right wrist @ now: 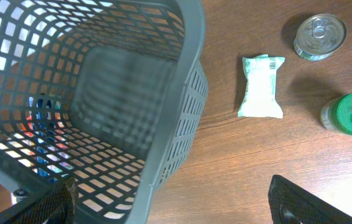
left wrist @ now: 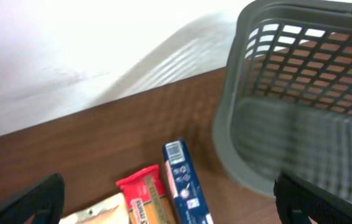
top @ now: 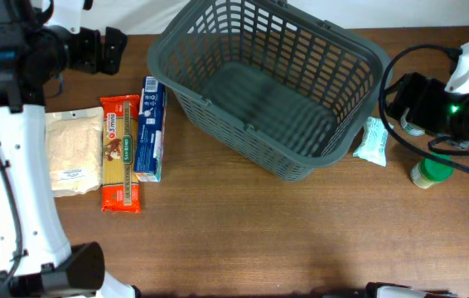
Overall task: Pack container
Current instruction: 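Move both grippers up to the left and right rims of the grey basket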
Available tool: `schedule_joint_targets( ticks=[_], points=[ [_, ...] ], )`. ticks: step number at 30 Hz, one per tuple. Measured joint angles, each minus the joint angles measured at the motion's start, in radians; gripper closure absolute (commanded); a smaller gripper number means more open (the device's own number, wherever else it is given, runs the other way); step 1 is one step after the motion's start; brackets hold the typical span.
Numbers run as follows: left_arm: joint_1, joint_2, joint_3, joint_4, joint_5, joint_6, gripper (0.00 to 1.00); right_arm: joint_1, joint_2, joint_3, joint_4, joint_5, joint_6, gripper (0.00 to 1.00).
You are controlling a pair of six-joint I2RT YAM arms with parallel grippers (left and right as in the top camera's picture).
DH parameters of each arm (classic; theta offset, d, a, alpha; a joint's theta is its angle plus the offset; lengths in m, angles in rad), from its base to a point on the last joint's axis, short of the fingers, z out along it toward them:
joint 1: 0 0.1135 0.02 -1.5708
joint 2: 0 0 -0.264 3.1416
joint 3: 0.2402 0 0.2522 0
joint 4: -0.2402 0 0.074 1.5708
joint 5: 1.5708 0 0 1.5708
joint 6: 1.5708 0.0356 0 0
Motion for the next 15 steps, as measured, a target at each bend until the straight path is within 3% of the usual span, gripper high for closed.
schedule_joint_targets(
  ticks=[5, 15],
  points=[
    [-0.043, 0.063, 0.0, 0.022, 0.017, 0.016, 0.06, 0.021, 0.009, 0.0, -0.004, -0.005, 0.016, 0.11],
    [-0.163, 0.155, 0.0, 0.066, -0.084, 0.088, 0.04, 0.104, 0.115, 0.0, -0.016, -0.007, 0.036, 0.12]
  ],
)
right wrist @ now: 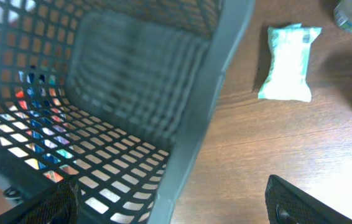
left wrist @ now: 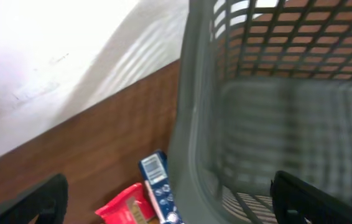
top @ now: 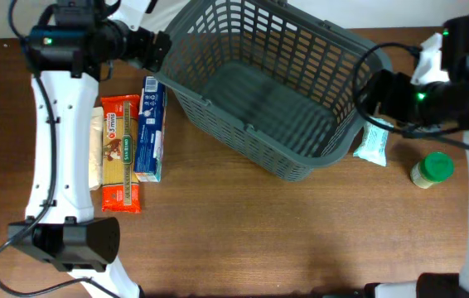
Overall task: Pack container
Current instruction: 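Move both grippers up to the left and right rims of the grey basket, then grasp the basket rims with both grippers and lift it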
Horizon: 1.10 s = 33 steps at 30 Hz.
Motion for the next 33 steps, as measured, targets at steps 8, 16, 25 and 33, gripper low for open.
schedule_joint_targets(
  ticks=[8, 16, 25, 33],
  points=[
    [0.0, 0.028, 0.0, 0.009, -0.043, 0.004, 0.05, 0.048, 0.066, 0.0, -0.003, 0.0, 0.003, 0.13],
    [-0.005, 0.132, 0.0, 0.01, -0.04, 0.004, 0.06, 0.05, 0.1, 0.0, -0.003, 0.001, 0.003, 0.16],
    [-0.015, 0.146, 0.0, 0.03, -0.039, 0.004, 0.07, 0.051, 0.117, 0.0, 0.007, 0.005, 0.006, 0.32],
    [-0.022, 0.146, 0.0, 0.03, -0.032, 0.004, 0.07, 0.054, 0.141, 0.0, 0.013, 0.005, 0.006, 0.32]
  ],
)
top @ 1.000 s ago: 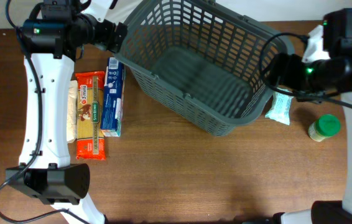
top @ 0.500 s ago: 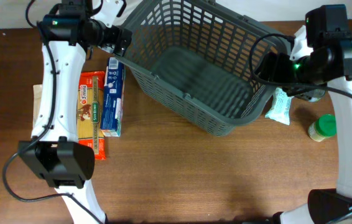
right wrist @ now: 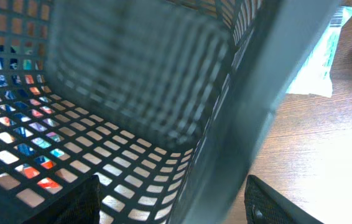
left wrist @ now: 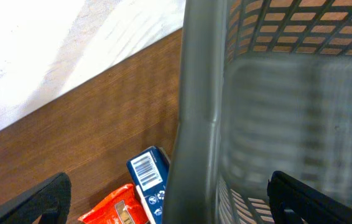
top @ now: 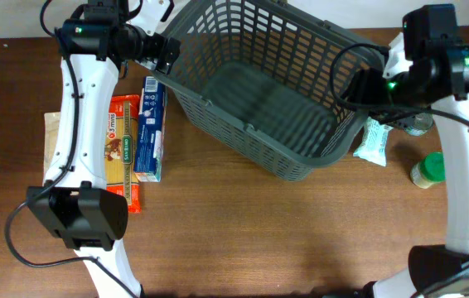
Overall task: Pack container
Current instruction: 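Grasp the basket rims with both grippers and lift it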
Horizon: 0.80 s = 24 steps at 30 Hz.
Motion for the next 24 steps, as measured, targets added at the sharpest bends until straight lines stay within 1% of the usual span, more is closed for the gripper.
schedule_joint_targets(
  ticks=[7, 10, 11, 13, 15, 16, 18, 20, 21, 24],
  points=[
    [-0.002, 0.0, 0.0, -0.001, 0.004, 0.0, 0.07, 0.016, 0.076, 0.0, -0.001, 0.015, 0.001, 0.32],
    [-0.002, 0.0, 0.0, -0.007, 0.019, 0.0, 0.1, 0.019, 0.095, 0.0, -0.002, 0.026, 0.0, 0.32],
    [-0.002, 0.001, 0.0, -0.011, 0.027, 0.0, 0.11, 0.019, 0.098, 0.0, -0.002, 0.03, 0.0, 0.34],
    [-0.002, 0.003, 0.0, -0.019, 0.037, -0.001, 0.11, 0.021, 0.101, 0.0, -0.005, 0.042, -0.003, 0.47],
    [-0.004, 0.014, 0.0, -0.024, 0.045, -0.008, 0.11, 0.021, 0.101, 0.0, -0.011, 0.061, 0.003, 0.49],
    [-0.005, 0.021, 0.0, -0.024, 0.048, -0.011, 0.16, 0.022, 0.101, 0.0, -0.011, 0.068, 0.003, 0.49],
    [-0.01, 0.04, 0.0, -0.026, 0.059, -0.023, 0.2, 0.023, 0.101, 0.0, -0.011, 0.074, 0.004, 0.5],
    [-0.013, 0.041, 0.002, -0.026, 0.061, -0.025, 0.25, 0.023, 0.102, 0.0, -0.008, 0.082, 0.0, 0.55],
    [-0.016, 0.042, 0.002, -0.028, 0.062, -0.026, 0.29, 0.023, 0.101, 0.0, -0.01, 0.088, 0.001, 0.57],
    [-0.022, 0.042, 0.002, -0.035, 0.063, -0.03, 0.32, 0.023, 0.103, 0.0, -0.009, 0.109, 0.003, 0.57]
  ],
)
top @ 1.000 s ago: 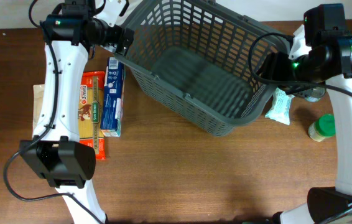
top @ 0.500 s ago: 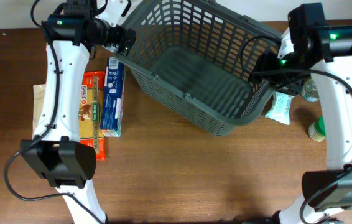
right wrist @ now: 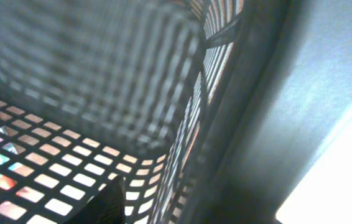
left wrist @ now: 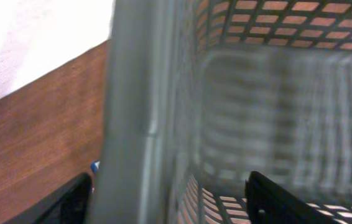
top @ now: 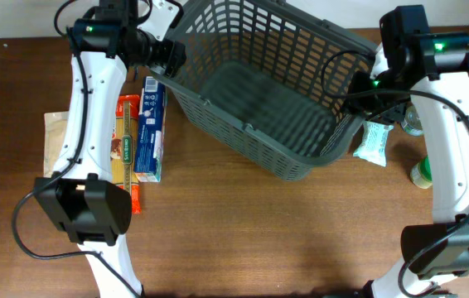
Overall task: Pack container
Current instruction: 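Grasp the basket rims with both grippers and lift it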
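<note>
The grey mesh basket [top: 268, 91] stands at the back middle of the table. My left gripper [top: 171, 56] sits over its left rim [left wrist: 132, 124], open, one finger outside against the rim and the other finger [left wrist: 282, 199] inside. Over the right rim [right wrist: 269, 124] is my right gripper [top: 357, 93]. One of its fingers [right wrist: 104, 202] is inside, clear of the wall, while the outer one is lost against the dark rim. Left of the basket lie a blue box [top: 150, 128], a red pasta pack [top: 123, 161] and a beige bag [top: 56, 153]. A mint packet [top: 375, 141] lies on the right.
A green-lidded jar [top: 423, 174] stands right of the mint packet, partly behind my right arm. The left arm crosses above the beige bag and the pasta pack. Bare wooden tabletop [top: 259, 240] fills the front half.
Both grippers have come lower and closer onto the basket's rims. The left fingers now straddle the left rim with a slightly narrower gap. The right wrist view is filled by the right wall.
Both grippers were open, back at the table's far corners, away from the basket. By 1.9 s ago each had come near its side of the basket, then stood just above the rims. Now each straddles a rim. The basket and goods have not moved.
</note>
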Available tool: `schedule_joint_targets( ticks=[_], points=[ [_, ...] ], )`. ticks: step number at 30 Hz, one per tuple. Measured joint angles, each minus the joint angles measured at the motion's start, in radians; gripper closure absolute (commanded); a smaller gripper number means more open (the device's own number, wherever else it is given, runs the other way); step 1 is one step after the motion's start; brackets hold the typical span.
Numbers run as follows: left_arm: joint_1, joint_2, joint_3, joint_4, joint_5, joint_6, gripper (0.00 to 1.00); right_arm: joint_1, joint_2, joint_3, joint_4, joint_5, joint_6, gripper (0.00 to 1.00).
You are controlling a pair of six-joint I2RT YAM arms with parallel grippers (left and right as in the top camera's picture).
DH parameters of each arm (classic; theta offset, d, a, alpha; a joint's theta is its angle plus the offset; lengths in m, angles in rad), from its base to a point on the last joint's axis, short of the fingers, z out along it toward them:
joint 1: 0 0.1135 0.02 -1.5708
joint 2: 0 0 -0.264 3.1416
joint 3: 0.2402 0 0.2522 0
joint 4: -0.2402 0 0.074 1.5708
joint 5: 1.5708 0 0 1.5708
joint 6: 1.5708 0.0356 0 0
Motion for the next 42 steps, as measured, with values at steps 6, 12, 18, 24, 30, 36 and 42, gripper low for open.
schedule_joint_targets(
  ticks=[6, 12, 18, 24, 30, 36, 42],
  points=[
    [-0.003, 0.0, 0.003, -0.037, 0.003, -0.008, 0.48, 0.0, 0.0, 0.0, 0.002, 0.039, -0.004, 0.69],
    [0.005, 0.0, 0.014, -0.087, -0.012, -0.026, 0.71, -0.012, 0.0, 0.0, 0.014, 0.054, 0.008, 0.8],
    [0.0, -0.002, 0.019, -0.133, -0.008, -0.027, 0.72, -0.04, 0.0, 0.0, 0.022, 0.047, 0.042, 0.81],
    [-0.002, -0.002, 0.024, -0.158, -0.007, -0.042, 0.75, -0.052, 0.0, 0.0, 0.046, 0.046, 0.032, 0.81],
    [-0.005, -0.003, 0.035, -0.214, -0.011, -0.065, 0.81, -0.067, 0.0, 0.0, 0.096, 0.064, -0.021, 0.79],
    [-0.006, -0.006, 0.037, -0.262, -0.016, -0.088, 0.83, -0.072, 0.0, 0.0, 0.148, 0.087, -0.08, 0.73],
    [-0.006, -0.01, 0.037, -0.299, -0.016, -0.111, 0.85, -0.074, 0.001, 0.0, 0.158, 0.097, -0.118, 0.73]
  ],
)
